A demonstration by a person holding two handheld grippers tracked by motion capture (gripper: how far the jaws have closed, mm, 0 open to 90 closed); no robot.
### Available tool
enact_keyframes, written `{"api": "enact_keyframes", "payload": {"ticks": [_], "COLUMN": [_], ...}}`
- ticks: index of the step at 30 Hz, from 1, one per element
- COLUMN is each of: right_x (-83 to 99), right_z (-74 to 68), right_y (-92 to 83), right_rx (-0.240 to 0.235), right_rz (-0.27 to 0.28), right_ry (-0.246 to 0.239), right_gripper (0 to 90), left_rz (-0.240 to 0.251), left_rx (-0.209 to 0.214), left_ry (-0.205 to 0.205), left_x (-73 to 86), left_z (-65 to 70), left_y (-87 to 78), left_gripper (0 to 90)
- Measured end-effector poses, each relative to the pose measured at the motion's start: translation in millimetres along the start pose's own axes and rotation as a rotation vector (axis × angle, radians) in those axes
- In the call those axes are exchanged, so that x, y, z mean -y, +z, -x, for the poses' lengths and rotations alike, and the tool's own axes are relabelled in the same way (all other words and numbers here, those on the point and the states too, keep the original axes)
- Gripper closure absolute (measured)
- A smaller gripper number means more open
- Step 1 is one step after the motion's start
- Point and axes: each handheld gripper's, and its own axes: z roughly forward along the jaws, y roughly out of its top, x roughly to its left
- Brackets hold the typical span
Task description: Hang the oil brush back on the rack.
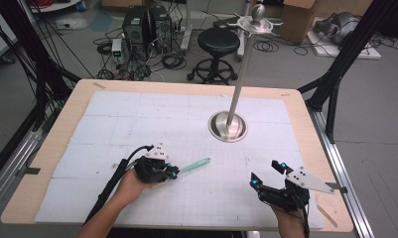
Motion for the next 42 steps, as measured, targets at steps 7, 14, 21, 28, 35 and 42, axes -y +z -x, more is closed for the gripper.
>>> {"api": "enact_keyframes", "payload": {"ticks": [7,14,21,28,35,42], "right_x": [0.3,0.7,-0.6,-2.0,-6.4,-14.2], "right_z": [-1.0,-2.7,-8.5,-17.7,-36.3,-58.4], "right_y": [1.8,3.7,8.7,18.6,36.5,55.7], "right_rx": [-0.003,-0.009,-0.029,-0.078,-0.15,-0.238], "right_rz": [-0.001,-0.004,0.001,0.006,-0.007,-0.007], "right_ry": [-0.003,0.013,0.016,0.034,0.031,0.036], "right_gripper": [16.5,16.5,16.5,16.5,16.4,16.5], "left_rz": [0.072,0.166,0.261,0.336,0.391,0.402], "left_rx": [-0.019,-0.03,-0.031,-0.016,-0.009,-0.005], "left_ry": [-0.014,-0.017,-0.02,-0.03,-0.032,-0.029], "left_x": [-1.2,-1.3,2.3,6.6,8.9,10.2], "left_z": [1.9,8.4,17.7,24.8,33.1,38.4], "left_y": [-15.1,-31.0,-47.7,-61.4,-69.0,-68.4], "left_gripper": [82.1,82.1,82.1,82.1,82.1,82.0]}}
